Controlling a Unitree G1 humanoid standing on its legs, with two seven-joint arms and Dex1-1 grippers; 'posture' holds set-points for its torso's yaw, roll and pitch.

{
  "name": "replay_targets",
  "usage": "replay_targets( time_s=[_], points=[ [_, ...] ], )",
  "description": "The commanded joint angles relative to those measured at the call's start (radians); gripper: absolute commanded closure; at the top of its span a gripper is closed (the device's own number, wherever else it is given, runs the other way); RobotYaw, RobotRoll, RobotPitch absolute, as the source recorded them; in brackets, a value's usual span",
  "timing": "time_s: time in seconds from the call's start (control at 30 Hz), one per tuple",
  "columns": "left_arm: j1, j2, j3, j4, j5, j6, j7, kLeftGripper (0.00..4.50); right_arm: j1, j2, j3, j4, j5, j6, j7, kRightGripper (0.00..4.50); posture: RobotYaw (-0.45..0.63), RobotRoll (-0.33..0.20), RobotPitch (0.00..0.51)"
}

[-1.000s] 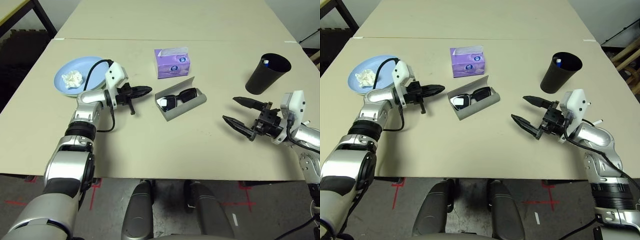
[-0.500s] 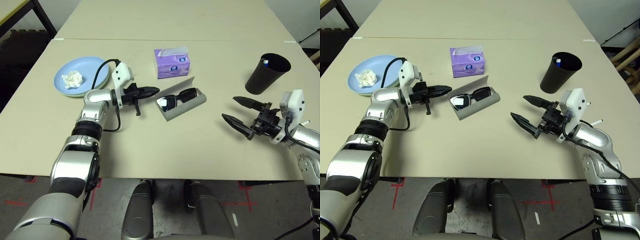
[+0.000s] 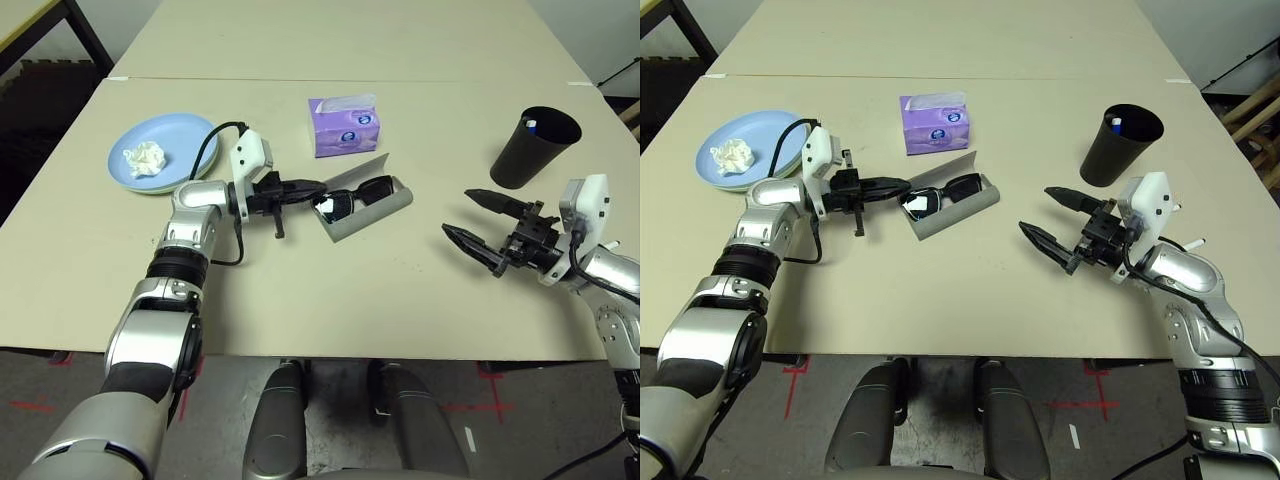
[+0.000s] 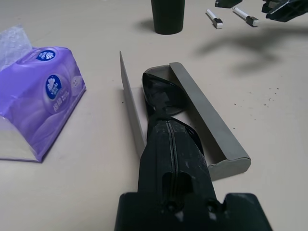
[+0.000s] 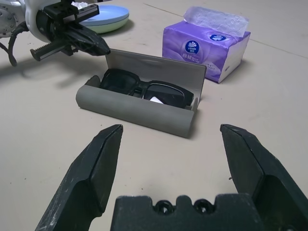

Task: Organize and tidy the items on the table.

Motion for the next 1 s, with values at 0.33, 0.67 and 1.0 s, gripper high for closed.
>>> replay_targets(
  time_s=[0.33, 0.67, 1.0],
  points=[
    [-0.048, -0.018, 0.074, -0.062, -0.124, 0.097, -0.011, 4.47, -0.001, -0.007, 0.000, -0.008, 0.004, 0.011, 0.009, 0.00, 0.11, 0.000, 0.213],
    [-0.031, 0.026, 0.017, 0.052, 0.009, 0.026, 0.077, 4.47, -0.003, -0.009, -0.002, -0.017, 0.004, 0.013, 0.010, 0.00, 0.10, 0.000, 0.214],
    [-0.049, 0.023, 0.011, 0.123, 0.054, 0.005, 0.116, 4.47, -0.004, -0.012, -0.003, -0.022, 0.004, 0.014, 0.013, 0.00, 0.09, 0.000, 0.217]
  ],
)
